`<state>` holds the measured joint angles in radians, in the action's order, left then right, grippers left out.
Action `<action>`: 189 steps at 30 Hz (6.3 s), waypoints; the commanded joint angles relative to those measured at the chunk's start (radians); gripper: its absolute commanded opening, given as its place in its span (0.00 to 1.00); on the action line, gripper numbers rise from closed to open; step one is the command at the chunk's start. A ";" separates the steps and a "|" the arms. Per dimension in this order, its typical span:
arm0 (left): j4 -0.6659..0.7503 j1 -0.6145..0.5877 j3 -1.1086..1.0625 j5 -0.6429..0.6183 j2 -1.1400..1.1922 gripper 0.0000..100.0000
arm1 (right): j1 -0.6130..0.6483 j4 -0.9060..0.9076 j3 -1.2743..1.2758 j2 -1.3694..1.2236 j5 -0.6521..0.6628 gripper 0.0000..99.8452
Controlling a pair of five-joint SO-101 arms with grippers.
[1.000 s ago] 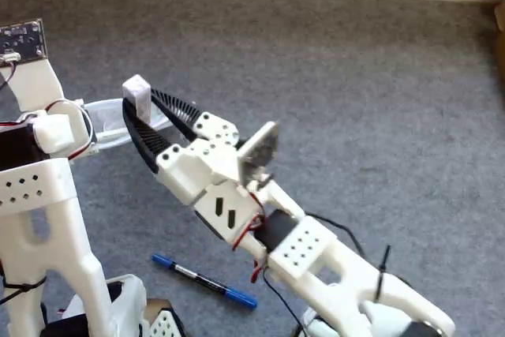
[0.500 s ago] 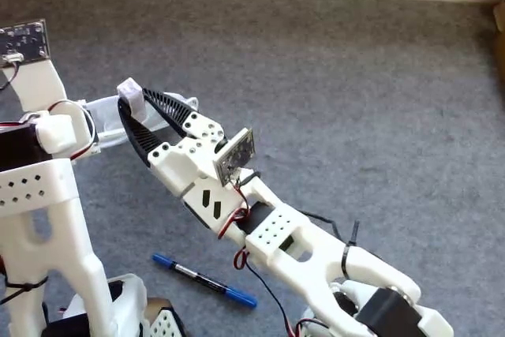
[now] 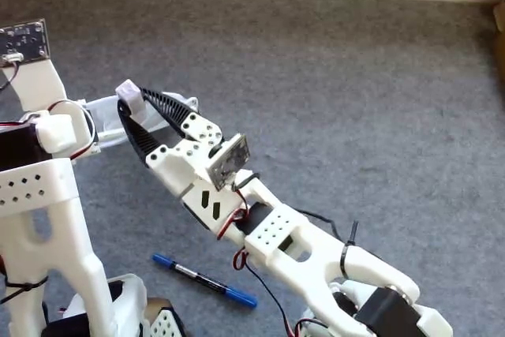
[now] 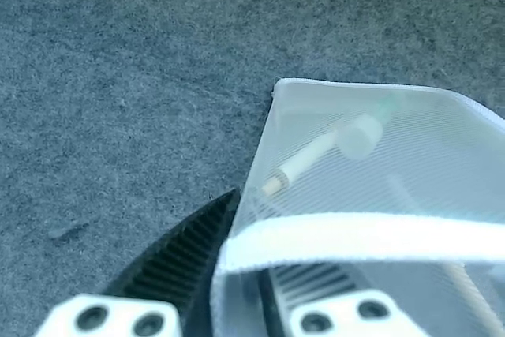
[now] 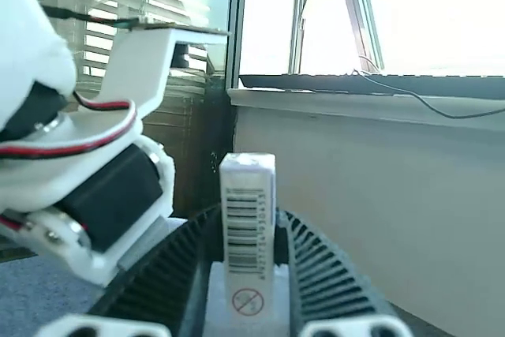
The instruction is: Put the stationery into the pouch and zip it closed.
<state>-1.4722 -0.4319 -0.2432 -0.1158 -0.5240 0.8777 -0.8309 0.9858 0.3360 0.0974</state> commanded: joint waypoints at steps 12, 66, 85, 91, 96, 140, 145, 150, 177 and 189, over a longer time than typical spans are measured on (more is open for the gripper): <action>0.018 0.008 -0.001 -0.006 0.002 0.01 | 0.054 -0.001 0.039 -0.004 0.028 0.11; 0.018 0.002 -0.002 -0.011 0.002 0.01 | 0.177 1.707 0.065 0.849 -0.176 0.11; 0.040 -0.015 -0.019 -0.011 0.002 0.01 | 0.335 1.534 0.062 0.361 -0.173 0.11; 0.046 -0.012 -0.021 -0.011 0.002 0.01 | 0.355 1.474 0.061 0.248 -0.173 0.11; 0.046 -0.013 -0.021 -0.011 0.002 0.01 | 0.355 1.435 0.038 0.159 -0.173 0.11; 0.038 -0.015 -0.022 -0.008 0.002 0.01 | 0.130 1.742 -0.079 -0.068 0.106 0.01; 0.043 -0.015 -0.033 -0.008 0.002 0.01 | 0.134 1.813 -0.088 -0.056 0.103 0.01; 0.044 -0.012 -0.036 -0.008 0.002 0.01 | 0.130 1.894 -0.107 -0.056 0.100 0.01; 0.044 -0.010 -0.036 -0.008 0.002 0.01 | 0.128 1.888 -0.067 0.558 -0.028 0.01; 0.044 -0.008 -0.038 -0.008 0.002 0.01 | 0.128 1.715 -0.001 0.791 -0.097 0.01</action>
<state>-1.4477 -0.4335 -0.2754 -0.1158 -0.5332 1.0219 0.9720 0.9751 1.0618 0.0192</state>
